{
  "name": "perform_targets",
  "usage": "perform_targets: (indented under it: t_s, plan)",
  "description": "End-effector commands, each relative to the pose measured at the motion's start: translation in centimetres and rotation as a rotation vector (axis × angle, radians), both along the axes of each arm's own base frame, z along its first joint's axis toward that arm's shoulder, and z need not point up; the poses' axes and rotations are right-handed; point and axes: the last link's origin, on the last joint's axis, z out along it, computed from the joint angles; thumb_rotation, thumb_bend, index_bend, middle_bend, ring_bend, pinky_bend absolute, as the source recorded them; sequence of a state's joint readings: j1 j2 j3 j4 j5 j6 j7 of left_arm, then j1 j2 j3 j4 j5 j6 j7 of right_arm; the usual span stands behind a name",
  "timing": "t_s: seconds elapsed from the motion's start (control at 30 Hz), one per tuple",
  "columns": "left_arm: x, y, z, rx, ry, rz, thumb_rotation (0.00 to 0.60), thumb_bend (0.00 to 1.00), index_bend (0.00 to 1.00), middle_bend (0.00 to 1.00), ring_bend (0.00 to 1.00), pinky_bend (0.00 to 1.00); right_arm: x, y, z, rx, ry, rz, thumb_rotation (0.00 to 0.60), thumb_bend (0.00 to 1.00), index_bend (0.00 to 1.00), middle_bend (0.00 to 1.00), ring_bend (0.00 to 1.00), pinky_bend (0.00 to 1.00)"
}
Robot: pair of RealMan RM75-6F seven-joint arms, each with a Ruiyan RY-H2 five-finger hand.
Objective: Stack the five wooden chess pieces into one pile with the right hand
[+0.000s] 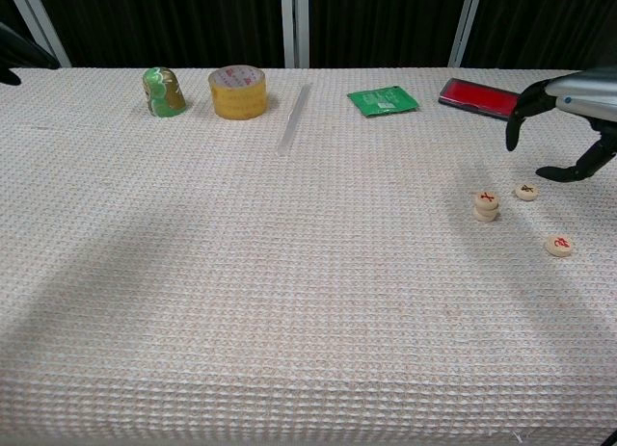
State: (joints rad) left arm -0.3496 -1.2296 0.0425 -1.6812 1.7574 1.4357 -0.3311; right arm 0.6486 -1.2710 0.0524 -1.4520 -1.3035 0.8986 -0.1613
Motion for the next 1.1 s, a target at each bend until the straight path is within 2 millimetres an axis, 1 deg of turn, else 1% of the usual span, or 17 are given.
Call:
perform_targets:
  t_s: [0.03,0.13,0.27,0.4,0.63,0.73,0.9,1.0,1.1]
  plan:
    - [0.1,0.0,-0.1,-0.001,-0.002,-0.003,0.6,0.0,0.27,0.21,0.17,0.23,-1.5,-0.3,0.0,-0.004,0.032,-0.042,0.6,0.24,0.38,0.25,0.05,0.11]
    - [0.3,0.0,-0.3,-0.005,-0.003,-0.007,0.6,0.0,0.27,0.21,0.17,0.23,-2.2,-0.7,-1.5,0.017,0.051,-0.061,0.6,0.23,0.4,0.25,0.05,0.11]
    - [0.2,-0.1,-0.2,-0.003,0.005,-0.004,0.6,0.0,0.27,0.21,0.17,0.23,-2.5,-1.4,-3.0,0.03,0.059,-0.067,0.6,0.23,0.41,0.24,0.05,0.11]
    - [0.0,-0.1,0.1,0.006,0.002,0.008,0.6,0.0,0.27,0.21,0.17,0.23,-2.5,-1.8,-3.9,0.032,0.061,-0.065,0.6,0.23,0.42,0.25,0.05,0.11]
    - [-0.2,-0.2,0.0,0.001,-0.001,0.014,0.6,0.0,0.27,0.21,0.17,0.23,-2.6,-2.0,-4.3,0.036,0.056,-0.062,0.6,0.23,0.43,0.25,0.05,0.11]
    - [-0.2,-0.1,-0.1,0.001,-0.002,0.012,0.6,0.0,0.27,0.21,0.17,0.23,-2.5,-2.0,-4.2,0.033,0.055,-0.055,0.6,0.25,0.44,0.25,0.05,0.11]
    - [-0.2,-0.1,-0.1,0.001,-0.002,0.011,0.6,0.0,0.27,0.21,0.17,0.23,-2.7,-2.1,-4.1,0.03,0.066,-0.057,0.6,0.29,0.5,0.26,0.05,0.11]
    - [-0.2,-0.1,-0.1,-0.002,0.0,0.011,0.6,0.0,0.27,0.21,0.17,0.23,-2.9,-2.2,-4.1,0.03,0.071,-0.062,0.6,0.31,0.52,0.26,0.05,0.11]
    - [-0.2,-0.1,-0.1,0.0,0.0,0.013,0.6,0.0,0.27,0.21,0.17,0.23,-2.7,-2.1,-3.8,0.017,0.057,-0.055,0.6,0.34,0.53,0.27,0.05,0.11]
